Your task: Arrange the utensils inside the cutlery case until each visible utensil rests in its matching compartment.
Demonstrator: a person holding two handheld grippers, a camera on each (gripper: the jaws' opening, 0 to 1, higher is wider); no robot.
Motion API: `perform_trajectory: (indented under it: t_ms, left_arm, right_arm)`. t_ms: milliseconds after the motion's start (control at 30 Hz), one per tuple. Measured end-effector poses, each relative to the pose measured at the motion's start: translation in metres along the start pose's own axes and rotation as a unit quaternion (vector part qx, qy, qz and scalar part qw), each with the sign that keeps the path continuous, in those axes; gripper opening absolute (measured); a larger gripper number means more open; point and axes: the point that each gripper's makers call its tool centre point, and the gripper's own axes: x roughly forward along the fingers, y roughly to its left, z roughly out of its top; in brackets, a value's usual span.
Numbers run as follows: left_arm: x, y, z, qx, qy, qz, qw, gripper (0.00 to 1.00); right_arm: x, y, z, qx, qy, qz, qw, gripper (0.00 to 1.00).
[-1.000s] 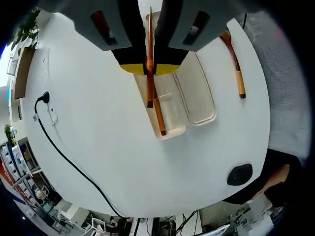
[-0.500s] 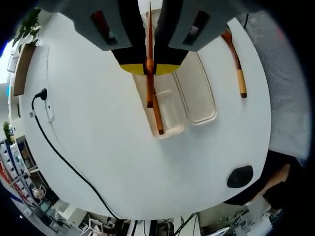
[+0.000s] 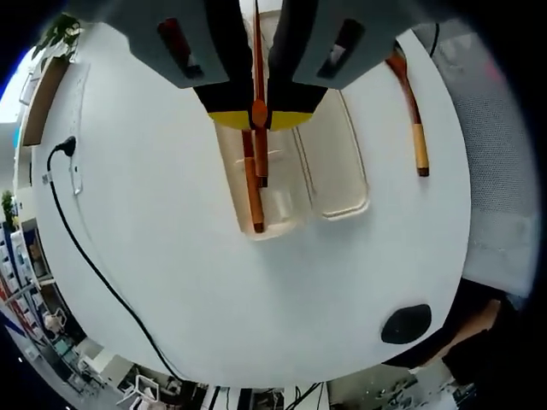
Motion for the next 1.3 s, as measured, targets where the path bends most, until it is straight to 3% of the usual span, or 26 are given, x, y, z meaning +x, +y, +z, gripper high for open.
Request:
perform_trajectory:
  t_ms: [233,367,567,967,1300]
  left_arm:
    - [0.000,0.000,-0.004,-0.017,0.002,0.001,0.9999,0.67]
    - [-0.001,0.004,0.015,-0.015,-0.018,0.007,0.9997,0.67]
    - [-0.001,0.004,0.028,-0.011,-0.032,0.007,0.9994,0.68]
    - [0.001,0.001,0.014,-0.014,-0.016,0.006,0.9997,0.68]
    - [0.000,0.004,0.016,-0.015,-0.019,0.011,0.9997,0.68]
  right_arm:
    - [0.004,-0.001,0.019,-0.012,-0.010,0.002,0.9999,0.02]
    - [0.006,0.003,0.025,-0.023,-0.012,0.000,0.9997,0.02]
    - [0.012,0.001,0.031,-0.033,-0.010,0.003,0.9994,0.02]
    - [0.015,-0.001,0.030,-0.041,-0.002,0.000,0.9992,0.02]
    - [0.015,-0.004,0.033,-0.063,0.001,-0.002,0.9980,0.02]
